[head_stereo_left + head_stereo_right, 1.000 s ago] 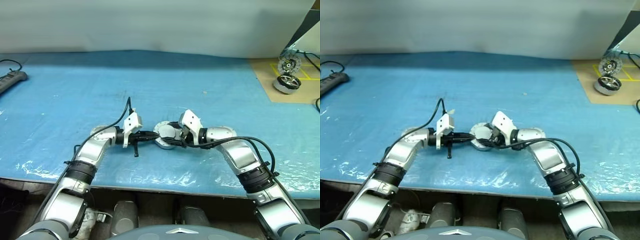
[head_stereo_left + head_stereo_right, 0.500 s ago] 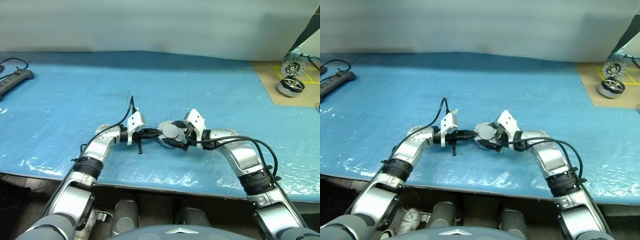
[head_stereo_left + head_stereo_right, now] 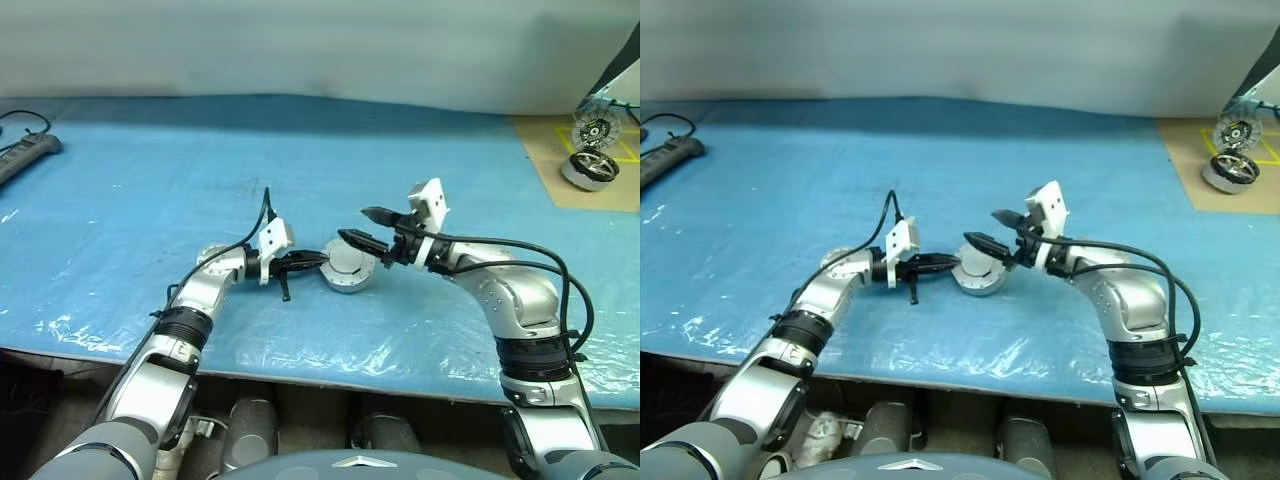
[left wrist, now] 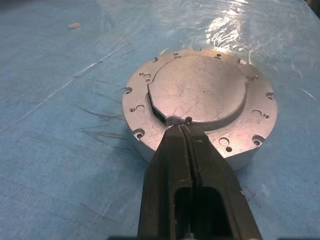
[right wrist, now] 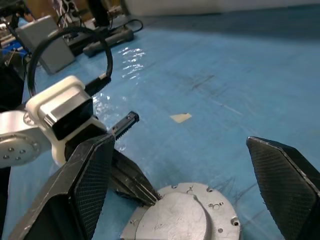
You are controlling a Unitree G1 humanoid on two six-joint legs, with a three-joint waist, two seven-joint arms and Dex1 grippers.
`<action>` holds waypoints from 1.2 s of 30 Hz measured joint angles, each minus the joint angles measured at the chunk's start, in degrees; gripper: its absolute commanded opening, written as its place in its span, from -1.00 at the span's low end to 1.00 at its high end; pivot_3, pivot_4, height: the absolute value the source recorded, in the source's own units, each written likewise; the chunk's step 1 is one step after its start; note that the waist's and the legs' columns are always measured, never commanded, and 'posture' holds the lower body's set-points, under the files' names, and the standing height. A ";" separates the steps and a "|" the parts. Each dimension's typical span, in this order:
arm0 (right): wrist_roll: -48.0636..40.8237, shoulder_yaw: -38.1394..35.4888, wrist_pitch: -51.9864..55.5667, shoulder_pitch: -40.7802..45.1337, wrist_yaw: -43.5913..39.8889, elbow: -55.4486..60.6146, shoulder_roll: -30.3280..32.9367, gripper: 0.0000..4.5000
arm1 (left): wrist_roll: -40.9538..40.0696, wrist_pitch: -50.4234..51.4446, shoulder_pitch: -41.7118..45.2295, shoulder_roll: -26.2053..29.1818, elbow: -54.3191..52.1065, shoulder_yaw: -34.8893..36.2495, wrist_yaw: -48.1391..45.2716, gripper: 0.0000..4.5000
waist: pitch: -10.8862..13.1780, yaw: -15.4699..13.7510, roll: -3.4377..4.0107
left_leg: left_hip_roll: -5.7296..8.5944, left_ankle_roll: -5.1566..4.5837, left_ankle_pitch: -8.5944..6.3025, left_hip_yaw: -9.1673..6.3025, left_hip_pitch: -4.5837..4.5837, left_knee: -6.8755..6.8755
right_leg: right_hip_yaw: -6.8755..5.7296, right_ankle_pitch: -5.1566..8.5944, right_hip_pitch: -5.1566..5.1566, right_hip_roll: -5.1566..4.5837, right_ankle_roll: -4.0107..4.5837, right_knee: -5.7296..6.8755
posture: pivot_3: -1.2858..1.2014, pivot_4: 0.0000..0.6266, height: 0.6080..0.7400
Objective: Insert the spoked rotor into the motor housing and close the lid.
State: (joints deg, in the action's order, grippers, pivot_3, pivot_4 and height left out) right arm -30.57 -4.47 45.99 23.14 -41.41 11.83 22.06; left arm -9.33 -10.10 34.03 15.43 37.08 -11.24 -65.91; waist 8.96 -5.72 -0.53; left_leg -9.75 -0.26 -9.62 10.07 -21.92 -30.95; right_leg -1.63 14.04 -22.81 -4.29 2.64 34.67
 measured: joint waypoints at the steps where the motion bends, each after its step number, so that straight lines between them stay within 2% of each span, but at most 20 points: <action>1: -1.40 -1.15 1.58 -0.55 0.95 0.20 -0.25 0.98 | 0.00 -0.43 0.05 -0.01 0.46 0.02 -0.04 -1.00 | 0.00 -0.01 0.00 | 0.00 0.00 0.00 0.00 0.05 0.00 | 0.00 0.00 0.05 0.00 0.00 -0.01 | 0.03 -0.52 1.00; 8: -13.58 -13.60 17.05 -7.67 6.77 -3.57 -0.90 0.98 | 0.01 -2.69 -0.39 0.47 1.52 0.23 -0.37 -1.00 | 0.00 -0.21 0.01 | 0.01 0.05 0.02 0.00 0.08 0.02 | 0.00 0.01 0.11 -0.01 0.00 -0.09 | 0.03 -0.52 1.00; 12: -17.43 -15.84 21.52 -10.89 8.03 -4.27 -1.28 0.98 | 0.01 -2.59 -0.61 1.17 1.40 0.36 -0.91 -1.00 | 0.02 -0.19 0.09 | 0.00 0.17 0.09 0.01 0.09 0.02 | -0.02 0.01 0.09 -0.01 0.00 -0.06 | 0.03 -0.52 1.00; 18: -21.80 -16.64 23.47 -10.38 10.78 -4.29 -5.59 0.98 | 0.13 -2.59 0.56 1.13 3.32 0.37 -1.72 -1.00 | 0.03 -0.43 0.10 | 0.02 0.18 0.10 0.00 0.08 0.02 | -0.02 0.02 0.09 -0.03 -0.02 -0.07 | 0.03 -0.52 1.00; 28: -19.81 -10.19 21.54 -9.96 12.69 -4.40 -6.30 0.98 | 0.84 -4.43 3.77 0.35 8.28 0.87 -1.80 -1.00 | 0.03 -0.41 0.09 | 0.03 0.25 0.13 0.00 0.09 0.07 | -0.03 0.03 0.09 -0.04 -0.05 -0.09 | 0.03 -0.52 1.00; 31: -19.26 -9.92 20.50 -10.05 12.95 -4.76 -6.47 0.71 | 0.85 -4.45 3.77 0.35 8.27 0.98 -1.59 -1.00 | 0.03 -0.28 0.09 | 0.03 0.25 0.13 0.00 0.12 0.08 | -0.03 0.04 0.10 -0.04 -0.06 -0.08 | 0.03 -0.52 1.00; 36: -18.89 -9.87 19.13 -10.03 12.91 -5.89 -6.34 -0.08 | 0.95 -4.47 3.48 0.53 8.63 1.45 -1.35 -1.00 | 0.03 -0.27 0.09 | 0.04 0.25 0.13 0.00 0.10 0.10 | -0.03 0.04 0.09 -0.04 -0.06 -0.10 | 0.03 -0.52 1.00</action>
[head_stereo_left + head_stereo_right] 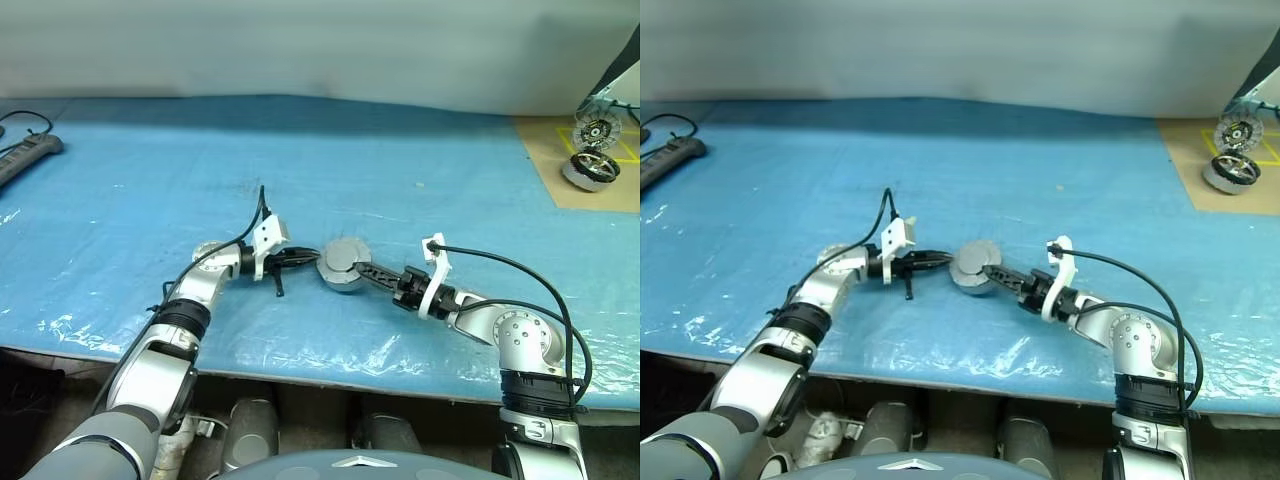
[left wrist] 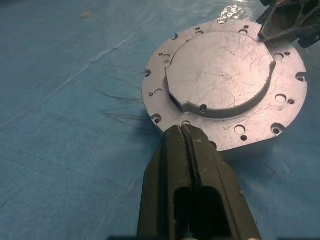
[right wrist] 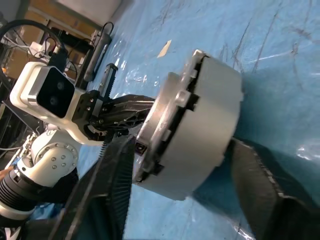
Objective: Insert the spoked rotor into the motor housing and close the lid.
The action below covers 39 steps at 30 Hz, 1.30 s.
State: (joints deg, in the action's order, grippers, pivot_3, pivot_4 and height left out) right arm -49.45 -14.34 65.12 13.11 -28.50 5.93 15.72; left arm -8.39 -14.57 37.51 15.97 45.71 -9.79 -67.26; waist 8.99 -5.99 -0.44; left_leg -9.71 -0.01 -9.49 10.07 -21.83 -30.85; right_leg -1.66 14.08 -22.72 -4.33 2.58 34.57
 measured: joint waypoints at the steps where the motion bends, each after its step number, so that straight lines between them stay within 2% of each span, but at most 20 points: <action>1: -0.03 -0.03 -0.23 0.08 -0.06 -0.02 0.09 -0.24 | 0.00 -0.01 0.00 -0.05 0.15 0.28 -0.03 -1.00 | 0.00 0.04 0.00 | 0.00 0.00 0.00 0.00 0.01 0.00 | 0.00 0.00 0.01 0.00 0.00 0.00 | 0.03 -0.52 1.00; 2: -0.05 -0.07 -0.35 0.10 -0.09 -0.15 0.21 -0.38 | 0.02 -0.12 0.06 -0.10 0.27 0.46 -0.04 -1.00 | 0.00 0.03 0.00 | 0.00 0.00 0.00 0.00 0.02 0.00 | 0.00 0.00 0.02 0.00 0.00 0.00 | 0.03 -0.52 1.00; 3: -0.07 0.01 -0.42 0.10 -0.16 -0.18 0.30 -0.43 | 0.02 -0.37 0.13 -0.11 0.57 0.58 -0.06 -1.00 | 0.00 0.02 0.00 | 0.00 0.00 0.00 0.00 0.03 0.00 | 0.00 0.00 0.04 0.00 0.00 0.01 | 0.03 -0.52 1.00; 10: -0.06 0.54 -0.72 0.10 -0.09 -0.18 0.77 -0.43 | 0.16 -1.26 0.39 -0.48 1.74 0.76 -0.03 -1.00 | 0.00 -0.12 0.00 | 0.01 -0.01 0.00 0.00 0.20 0.00 | 0.00 0.01 0.23 -0.02 -0.01 -0.03 | 0.03 -0.52 1.00; 13: -0.40 0.41 -0.21 0.15 0.12 -0.18 0.35 -0.43 | -1.12 1.73 -1.31 -0.33 -1.39 1.76 -0.95 -1.00 | 0.01 0.06 -0.01 | 0.00 0.00 0.00 0.00 0.16 0.04 | 0.00 0.01 0.16 -0.02 -0.01 -0.04 | 0.03 -0.52 1.00; 17: -3.87 -2.75 2.61 1.15 3.61 -2.00 -3.30 -0.43 | -10.26 19.69 -3.80 1.90 -15.67 4.44 -3.06 -1.00 | 0.18 0.66 -0.14 | -0.05 0.05 0.05 0.01 -0.42 0.04 | -0.02 -0.02 -0.56 0.05 0.09 0.19 | 0.03 -0.52 1.00; 19: -5.81 -4.52 3.95 1.62 5.33 -3.18 -4.45 -0.43 | -14.89 27.66 -3.16 3.94 -23.11 6.74 -2.80 -1.00 | 0.29 0.72 0.03 | -0.04 0.06 0.05 0.01 -0.47 0.05 | -0.02 0.00 -0.61 0.06 0.14 0.19 | 0.03 -0.52 1.00; 21: -8.51 -7.14 5.16 2.07 7.80 -4.79 -6.30 -0.43 | -19.34 35.98 -5.04 6.48 -33.34 9.35 -0.17 -1.00 | 0.38 0.99 0.18 | -0.03 0.08 0.04 0.02 -0.47 0.10 | -0.01 0.02 -0.63 0.06 0.16 0.16 | 0.03 -0.52 1.00; 24: -12.51 -11.01 5.58 2.21 11.59 -6.32 -9.02 -0.43 | -25.04 45.15 -11.82 6.52 -46.55 11.70 5.81 -1.00 | 0.58 1.01 0.50 | 0.00 0.11 -0.02 0.03 -0.56 0.10 | -0.03 0.03 -0.65 0.05 0.17 0.14 | 0.03 -0.52 1.00; 29: -20.60 -14.34 4.17 5.11 18.09 -6.45 -13.29 -0.43 | -28.49 53.17 -14.33 5.66 -47.89 13.80 13.66 -1.00 | 0.94 0.91 0.61 | -0.12 -0.02 0.09 0.02 -0.92 -0.05 | -0.15 0.03 -1.01 0.14 0.18 0.25 | 0.03 -0.52 1.00; 32: -24.97 -15.35 1.47 7.54 22.11 -6.33 -14.69 -0.43 | -31.10 55.34 -11.63 1.90 -42.86 19.37 20.98 -0.74 | 0.96 0.73 0.62 | -0.08 0.09 0.02 0.00 -1.03 -0.28 | -0.13 -0.02 -0.99 0.12 0.12 0.27 | 0.03 -0.52 1.00; 39: -33.77 -13.78 -1.67 10.95 27.93 -4.79 -13.49 -0.43 | -41.75 62.79 -10.15 -3.96 -37.61 28.48 29.16 0.34 | 0.96 0.59 0.61 | -0.05 0.01 0.08 -0.06 -1.26 -0.31 | -0.19 -0.23 -1.08 0.13 -0.22 0.31 | 0.03 -0.52 1.00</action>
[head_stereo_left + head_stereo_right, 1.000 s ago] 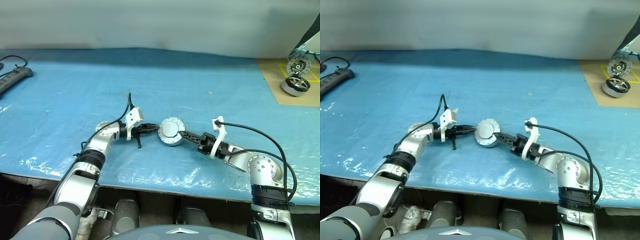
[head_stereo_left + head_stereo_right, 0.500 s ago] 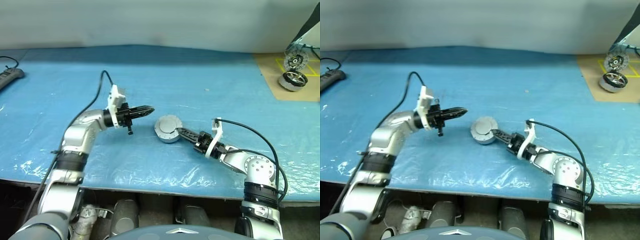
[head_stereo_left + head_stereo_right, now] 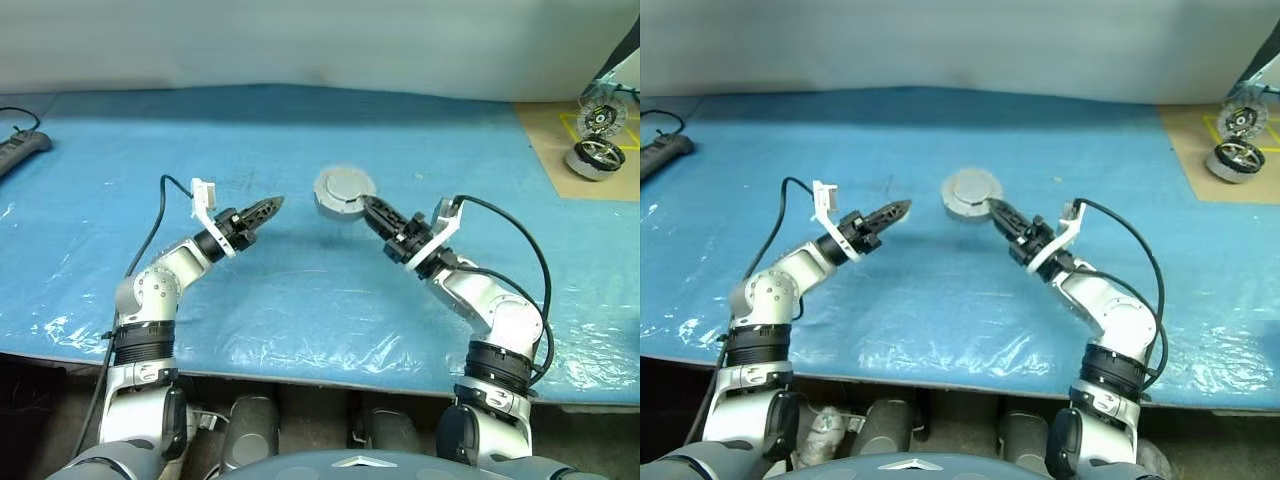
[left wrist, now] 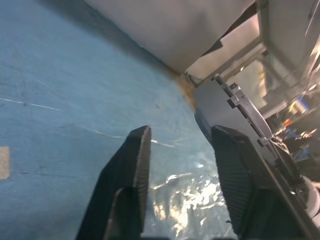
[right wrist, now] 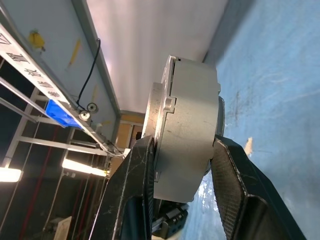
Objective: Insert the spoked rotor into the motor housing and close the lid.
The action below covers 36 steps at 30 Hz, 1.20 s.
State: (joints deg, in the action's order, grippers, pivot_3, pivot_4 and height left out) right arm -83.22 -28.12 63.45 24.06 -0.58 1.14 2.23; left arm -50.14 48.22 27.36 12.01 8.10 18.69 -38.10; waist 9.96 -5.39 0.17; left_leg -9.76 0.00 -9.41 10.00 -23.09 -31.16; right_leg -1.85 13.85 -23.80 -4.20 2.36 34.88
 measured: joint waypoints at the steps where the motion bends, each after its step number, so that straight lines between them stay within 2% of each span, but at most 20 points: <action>1: -1.04 0.50 -0.25 0.03 0.64 0.06 0.31 -0.43 | -1.47 1.29 0.00 -0.36 0.07 0.29 0.44 0.50 | 0.00 -0.02 0.00 | 0.00 -0.05 0.03 0.00 -0.02 0.00 | -0.02 0.00 -0.01 0.00 -0.01 0.01 | 0.03 -0.52 1.00; 4: -4.12 2.69 -0.59 0.10 2.28 0.65 1.84 -0.43 | -4.47 4.25 -0.01 -1.09 0.16 0.76 1.11 0.96 | 0.01 0.02 -0.01 | 0.02 -0.07 0.04 -0.02 -0.05 0.00 | -0.02 -0.03 -0.06 0.00 -0.05 0.01 | 0.03 -0.52 1.00; 5: -4.99 3.39 -0.67 0.22 2.62 1.15 2.24 -0.43 | -5.25 4.90 -0.02 -1.28 0.13 0.77 1.10 0.98 | 0.01 0.02 -0.02 | 0.02 -0.04 0.03 -0.02 -0.05 0.00 | -0.02 -0.04 -0.06 0.00 -0.06 0.01 | 0.03 -0.52 1.00; 9: -8.02 6.40 -1.55 1.31 3.64 2.15 3.75 -0.43 | -8.45 7.03 0.05 -2.33 -0.35 0.31 0.67 0.98 | 0.01 -0.02 -0.02 | 0.03 0.09 -0.06 -0.05 -0.05 -0.07 | -0.01 -0.08 -0.04 0.00 -0.14 0.03 | 0.03 -0.52 1.00; 20: -10.54 10.40 -4.35 -0.30 4.58 2.34 7.52 -0.43 | -10.30 5.93 2.91 -6.72 0.68 -0.08 1.09 0.98 | 0.02 -0.05 -0.05 | 0.10 0.09 -0.05 -0.15 -0.12 -0.39 | 0.08 -0.22 0.06 0.00 -0.36 0.09 | 0.03 -0.52 1.00; 35: -11.28 14.23 -6.36 -0.66 5.20 2.41 9.83 -0.43 | -7.46 1.59 8.40 -13.62 11.44 -1.69 1.91 0.98 | 0.04 -0.06 -0.08 | 0.12 0.05 -0.08 -0.33 -0.18 -0.98 | 0.06 -0.36 0.29 -0.01 -0.52 0.19 | 0.03 -0.52 1.00; 36: -11.28 14.31 -6.53 -0.67 5.30 2.41 9.90 -0.43 | -7.46 1.51 8.41 -13.79 11.50 -1.53 2.22 0.91 | 0.04 -0.06 -0.08 | 0.12 0.05 -0.08 -0.33 -0.17 -0.98 | 0.06 -0.36 0.29 -0.01 -0.51 0.21 | 0.03 -0.52 1.00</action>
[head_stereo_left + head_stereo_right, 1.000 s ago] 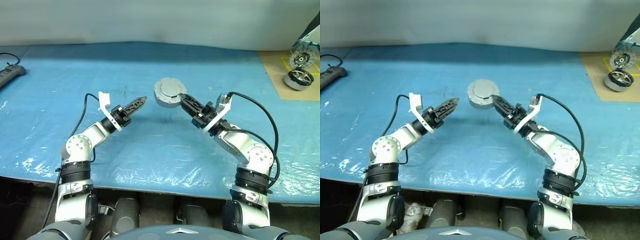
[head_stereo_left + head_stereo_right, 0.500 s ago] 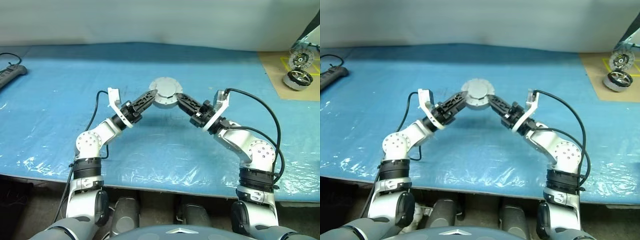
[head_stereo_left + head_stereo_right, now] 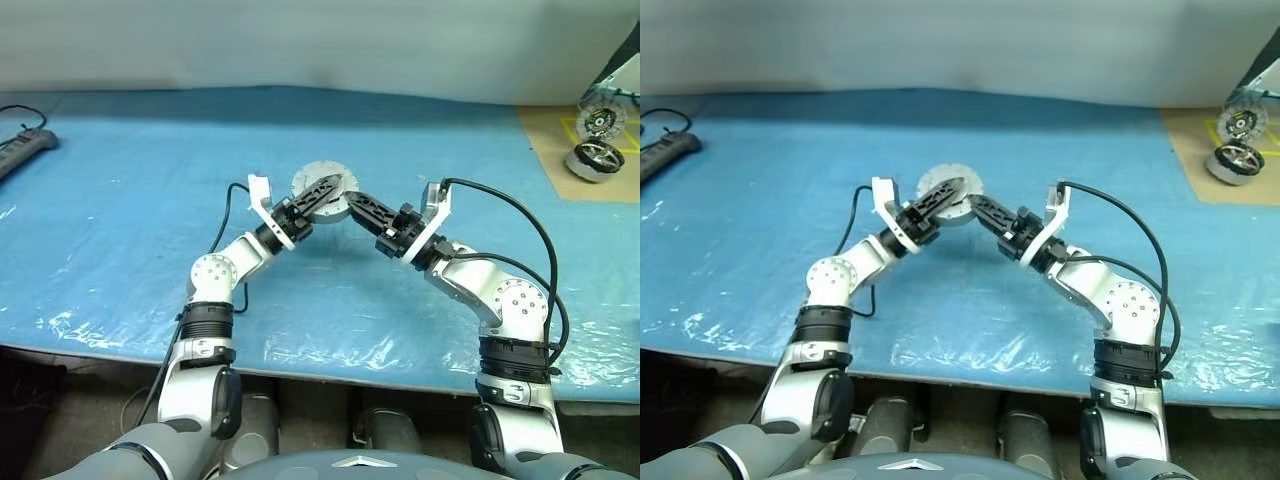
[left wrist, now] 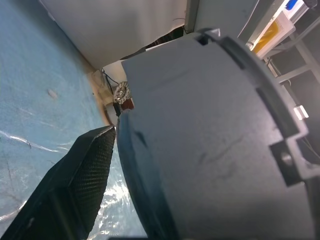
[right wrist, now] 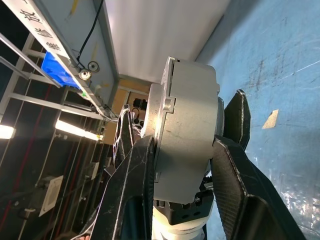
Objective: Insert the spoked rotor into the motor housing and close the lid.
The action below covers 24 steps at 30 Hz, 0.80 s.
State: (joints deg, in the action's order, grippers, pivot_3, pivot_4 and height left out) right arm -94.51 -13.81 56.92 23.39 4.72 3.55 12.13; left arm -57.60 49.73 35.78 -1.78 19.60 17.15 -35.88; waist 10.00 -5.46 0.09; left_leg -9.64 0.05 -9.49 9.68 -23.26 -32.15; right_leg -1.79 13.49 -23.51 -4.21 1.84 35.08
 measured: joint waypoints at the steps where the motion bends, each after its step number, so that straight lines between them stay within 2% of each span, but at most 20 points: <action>1: 0.00 0.05 -0.20 -0.03 0.10 0.00 0.02 -0.43 | 0.00 -0.26 0.06 -0.22 0.08 0.28 0.51 0.82 | 0.00 -0.02 0.00 | 0.00 0.00 0.00 0.00 0.00 -0.01 | 0.00 0.00 0.00 0.00 0.00 0.01 | 0.03 -0.52 1.00; 3: 0.01 0.36 -0.77 -0.12 0.53 -0.03 0.05 -0.43 | -0.39 -0.58 0.37 -0.69 0.17 0.97 1.19 0.62 | 0.00 -0.08 0.00 | 0.00 -0.01 0.00 -0.01 -0.01 -0.05 | 0.00 0.00 0.01 0.00 0.00 0.02 | 0.03 -0.52 1.00; 5: 0.01 0.56 -1.31 -0.16 0.58 -0.03 0.11 -0.43 | -0.49 -0.58 0.53 -0.68 0.17 1.08 1.97 0.33 | 0.00 -0.08 0.00 | 0.01 -0.01 0.00 -0.01 -0.01 -0.06 | 0.00 0.00 0.02 -0.01 0.00 0.01 | 0.03 -0.52 1.00; 7: 0.01 0.57 -1.60 -0.18 0.55 -0.04 0.12 -0.43 | -1.06 -0.53 0.53 -0.99 0.17 1.33 2.89 0.21 | 0.00 -0.09 0.00 | 0.01 -0.02 0.00 -0.01 -0.02 -0.06 | -0.01 0.00 0.02 -0.01 0.00 0.01 | 0.03 -0.52 1.00; 18: 1.50 1.67 -3.91 -0.09 1.30 -0.44 -0.71 -0.43 | -1.88 -1.25 -0.30 -1.54 -0.34 1.44 5.51 0.20 | 0.01 -0.04 -0.02 | 0.01 -0.03 -0.01 -0.02 -0.02 -0.08 | -0.01 0.00 0.02 -0.01 0.01 0.02 | 0.03 -0.52 1.00; 23: 4.89 2.25 -4.62 0.08 -0.16 -0.38 -0.39 -0.43 | -1.70 -1.57 0.05 -1.69 0.71 1.32 6.83 0.20 | 0.02 -0.10 -0.03 | 0.01 -0.03 -0.01 -0.03 -0.04 -0.09 | -0.03 -0.01 0.03 -0.01 0.00 0.01 | 0.03 -0.52 1.00; 24: 5.75 2.27 -5.01 0.08 -0.79 -0.38 -0.39 -0.15 | -1.67 -1.85 0.37 -1.82 1.09 1.33 7.23 0.20 | 0.02 -0.10 -0.03 | 0.01 -0.03 -0.01 -0.03 -0.03 -0.09 | -0.03 -0.01 0.05 -0.01 0.00 0.01 | 0.03 -0.52 1.00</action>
State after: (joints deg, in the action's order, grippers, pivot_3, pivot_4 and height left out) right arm -88.76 -11.54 51.91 23.47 3.94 3.17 11.74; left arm -59.27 47.89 36.15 -3.60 20.69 18.48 -28.66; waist 10.02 -5.56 0.06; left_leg -9.63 0.02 -9.50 9.65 -23.29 -32.23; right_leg -1.82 13.48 -23.47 -4.22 1.84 35.09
